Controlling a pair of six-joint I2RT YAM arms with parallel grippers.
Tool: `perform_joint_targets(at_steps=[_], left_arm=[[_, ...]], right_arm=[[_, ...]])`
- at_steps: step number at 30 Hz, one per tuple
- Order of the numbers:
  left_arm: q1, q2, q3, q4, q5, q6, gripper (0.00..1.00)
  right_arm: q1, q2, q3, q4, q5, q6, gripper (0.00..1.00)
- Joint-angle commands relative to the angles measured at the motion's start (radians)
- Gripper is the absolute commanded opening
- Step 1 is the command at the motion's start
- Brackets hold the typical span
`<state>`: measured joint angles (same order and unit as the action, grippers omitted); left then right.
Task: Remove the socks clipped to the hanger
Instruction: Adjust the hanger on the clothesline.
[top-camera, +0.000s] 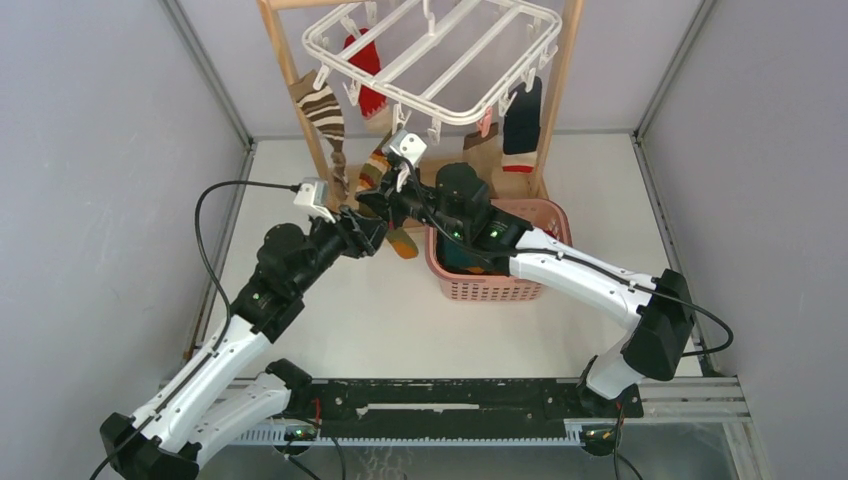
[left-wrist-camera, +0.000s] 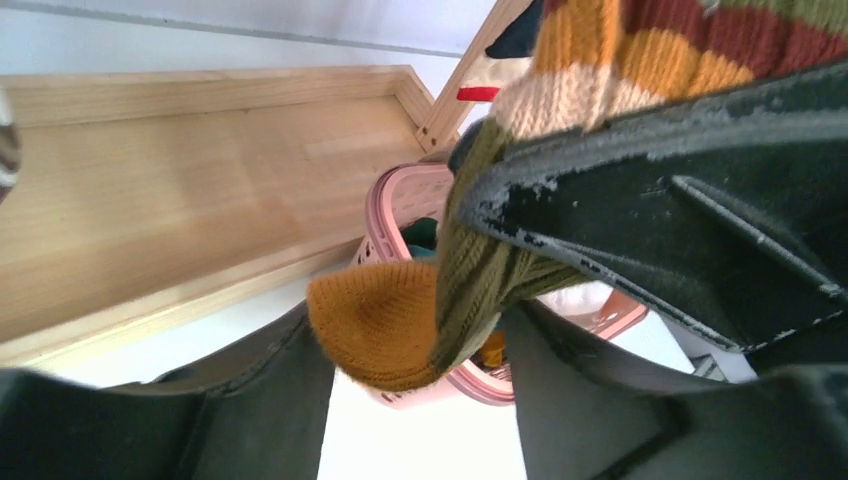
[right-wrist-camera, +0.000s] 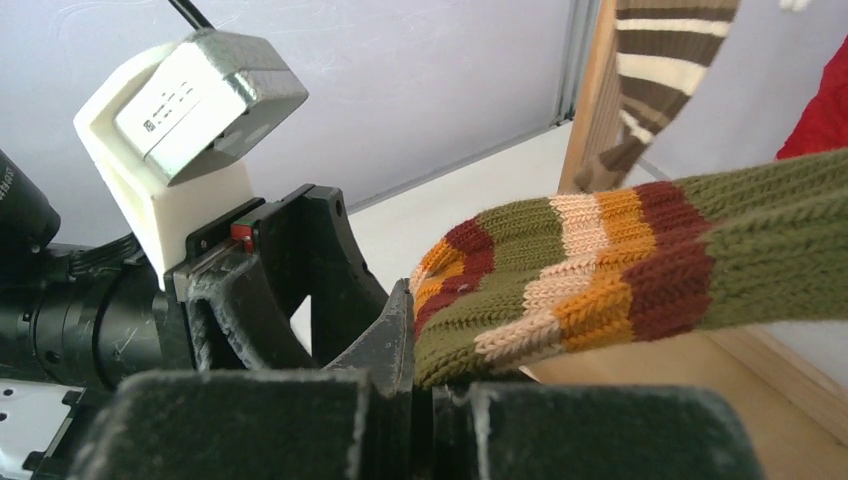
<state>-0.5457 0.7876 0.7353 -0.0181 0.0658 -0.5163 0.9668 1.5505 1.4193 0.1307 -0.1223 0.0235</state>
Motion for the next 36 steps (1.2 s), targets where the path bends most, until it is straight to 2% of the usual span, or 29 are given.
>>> perform_joint_targets(at_steps=[1,3,5,6,12,14,16,18,20,29,36], left_arm=[[-0.007,-0.002,-0.011,0.11,-0.077,-0.004,0.49],[-0.007,-0.003,-0.014,0.124,-0.094,-0.007,0.28],[-0.007,0.001,-0.016,0.133,-0.096,-0.008,0.14],[-0.007,0.001,-0.019,0.14,-0.096,-0.01,0.1],[-0.007,-0.013,-0.025,0.148,-0.098,-0.011,0.04],[-0.007,-0.023,-0.027,0.139,-0.108,-0.01,0.04],[-0.006,-0.032,-0.028,0.128,-0.115,-0.007,0.04],[-0.007,-0.037,-0.028,0.119,-0.119,-0.007,0.05],[-0.006,-0.04,-0.028,0.111,-0.124,-0.009,0.05],[-0.006,-0.047,-0.016,0.07,-0.159,-0.009,0.06],[-0.002,-0.055,0.042,-0.012,-0.175,0.005,0.07]], right_arm=[[0.015,-0.01,0.046,0.011,-0.042,0.034,0.0],[0.015,-0.01,0.046,0.009,-0.043,0.037,0.0],[0.015,-0.012,0.046,0.007,-0.044,0.04,0.0],[0.016,-0.013,0.046,0.006,-0.044,0.041,0.0],[0.012,-0.015,0.044,-0.015,-0.032,0.034,0.0],[0.008,-0.018,0.041,-0.025,-0.026,0.036,0.04],[0.004,-0.023,0.035,-0.033,-0.008,0.04,0.15],[0.0,-0.033,0.021,-0.034,0.006,0.045,0.41],[-0.002,-0.049,0.0,-0.035,0.022,0.045,0.61],[-0.022,-0.225,-0.168,-0.056,0.064,0.027,0.89],[-0.117,-0.431,-0.341,-0.06,0.026,0.052,0.98]])
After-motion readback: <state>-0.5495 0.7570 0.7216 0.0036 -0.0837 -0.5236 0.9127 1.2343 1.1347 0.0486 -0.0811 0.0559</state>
